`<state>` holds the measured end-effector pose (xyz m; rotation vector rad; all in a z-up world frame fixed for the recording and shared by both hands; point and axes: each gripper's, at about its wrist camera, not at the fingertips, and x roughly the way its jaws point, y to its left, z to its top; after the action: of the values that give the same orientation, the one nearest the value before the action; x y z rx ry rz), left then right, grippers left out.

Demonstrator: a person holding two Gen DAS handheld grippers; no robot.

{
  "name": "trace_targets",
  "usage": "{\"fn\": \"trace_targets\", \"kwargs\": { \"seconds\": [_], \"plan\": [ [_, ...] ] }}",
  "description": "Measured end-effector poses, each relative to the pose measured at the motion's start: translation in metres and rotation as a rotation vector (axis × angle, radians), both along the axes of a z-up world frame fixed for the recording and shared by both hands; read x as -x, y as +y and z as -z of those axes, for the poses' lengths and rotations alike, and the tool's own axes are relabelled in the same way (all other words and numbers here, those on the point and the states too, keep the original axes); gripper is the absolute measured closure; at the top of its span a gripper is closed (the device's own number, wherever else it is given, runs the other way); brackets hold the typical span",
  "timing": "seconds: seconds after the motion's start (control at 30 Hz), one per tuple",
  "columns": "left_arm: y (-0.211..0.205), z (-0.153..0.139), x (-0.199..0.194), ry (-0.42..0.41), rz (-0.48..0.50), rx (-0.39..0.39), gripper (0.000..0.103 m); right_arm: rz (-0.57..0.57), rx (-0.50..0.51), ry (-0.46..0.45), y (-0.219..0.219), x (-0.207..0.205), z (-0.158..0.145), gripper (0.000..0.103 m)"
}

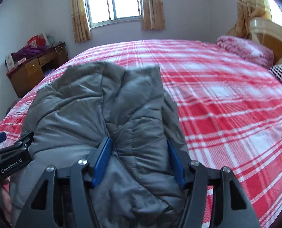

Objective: Fold large clothes
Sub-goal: 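Grasp the grey jacket bundle edge with the right gripper while the left gripper grasps it too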

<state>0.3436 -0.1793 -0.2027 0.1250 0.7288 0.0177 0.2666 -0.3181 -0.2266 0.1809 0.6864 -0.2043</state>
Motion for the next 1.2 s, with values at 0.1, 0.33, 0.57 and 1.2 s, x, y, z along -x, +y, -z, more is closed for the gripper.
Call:
{"fn": "trace_targets", "kwargs": {
  "seconds": [0.1,0.33,0.57,1.2],
  "plan": [
    [0.001,0.002,-0.005,0.01,0.007,0.015,0.001,-0.011,-0.001,0.018,-0.001,-0.007,0.003,0.041],
    [0.003,0.003,-0.008,0.011,0.04,0.002,0.001,-0.021,-0.073,0.023,-0.012,-0.007,0.008,0.041],
    [0.021,0.007,-0.006,0.044,0.037,0.073,0.001,0.014,-0.105,-0.01,-0.017,0.003,0.004,0.021],
    [0.02,0.016,-0.015,0.128,0.08,0.14,0.001,-0.017,-0.266,0.027,-0.034,-0.001,0.014,0.02]
  ]
}}
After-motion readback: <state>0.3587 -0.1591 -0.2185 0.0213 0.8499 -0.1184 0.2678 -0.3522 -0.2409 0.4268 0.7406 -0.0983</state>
